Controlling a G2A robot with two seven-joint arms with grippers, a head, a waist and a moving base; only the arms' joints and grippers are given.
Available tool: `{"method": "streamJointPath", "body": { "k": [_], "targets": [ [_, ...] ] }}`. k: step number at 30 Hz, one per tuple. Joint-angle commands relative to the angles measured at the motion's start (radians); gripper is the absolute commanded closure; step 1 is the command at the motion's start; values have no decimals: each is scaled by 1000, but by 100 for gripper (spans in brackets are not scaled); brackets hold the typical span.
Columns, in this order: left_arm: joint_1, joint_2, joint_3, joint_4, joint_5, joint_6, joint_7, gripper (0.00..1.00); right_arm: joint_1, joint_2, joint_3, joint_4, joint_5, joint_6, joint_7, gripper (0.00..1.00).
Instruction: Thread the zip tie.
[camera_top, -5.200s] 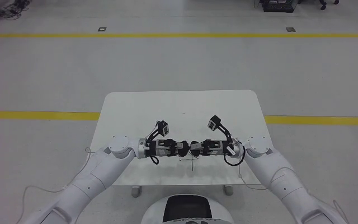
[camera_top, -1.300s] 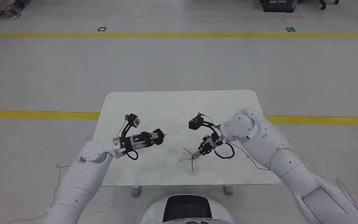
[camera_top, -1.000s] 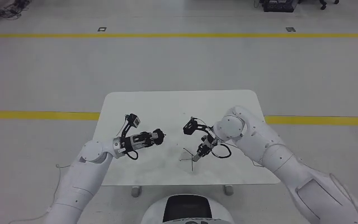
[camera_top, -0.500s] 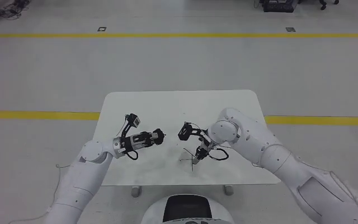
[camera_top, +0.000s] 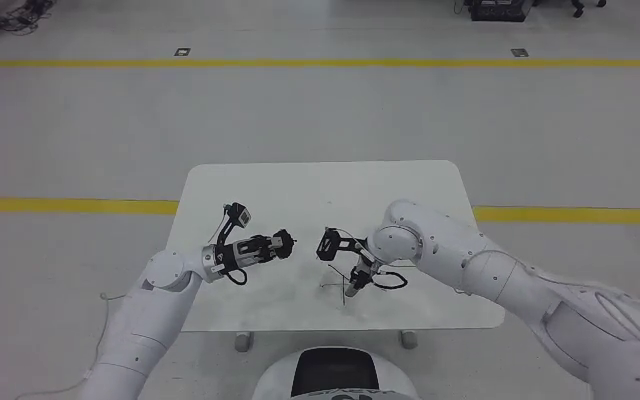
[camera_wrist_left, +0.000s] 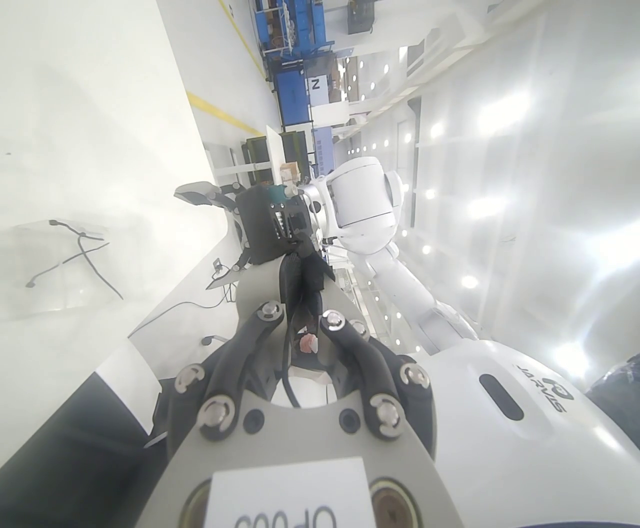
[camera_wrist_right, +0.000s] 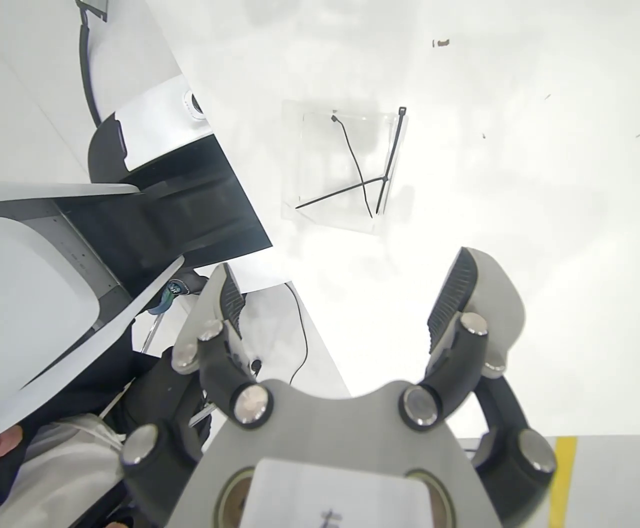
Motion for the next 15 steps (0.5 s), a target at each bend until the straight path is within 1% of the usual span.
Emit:
{"method": "streamJointPath", "body": {
  "k": [1, 3, 5, 7, 8, 11, 15],
  "targets": [
    [0, 0, 0, 0, 0, 0, 0, 100, 0, 0, 0, 0, 0, 0, 0, 0],
    [0, 0, 0, 0, 0, 0, 0, 100, -6, 0, 0, 2, -6, 2, -12, 0],
    [0, 0, 0, 0, 0, 0, 0, 100, -12, -1, -4, -2, -42, 0, -31, 0],
    [4, 0, 6, -12, 1, 10, 25, 100, -15, -1, -17, -10, -69, 0, -60, 0],
    [7, 0, 6, -16, -7, 12, 27, 100, -13, -1, -24, -9, -79, 0, -69, 0],
    [13, 5, -1, -18, -29, 15, 15, 100, -3, -2, -50, -5, -102, 0, -101, 0],
    [22, 10, -18, -12, -79, 21, -7, 100, -12, -7, -53, -4, -136, 0, -111, 0]
  ]
}}
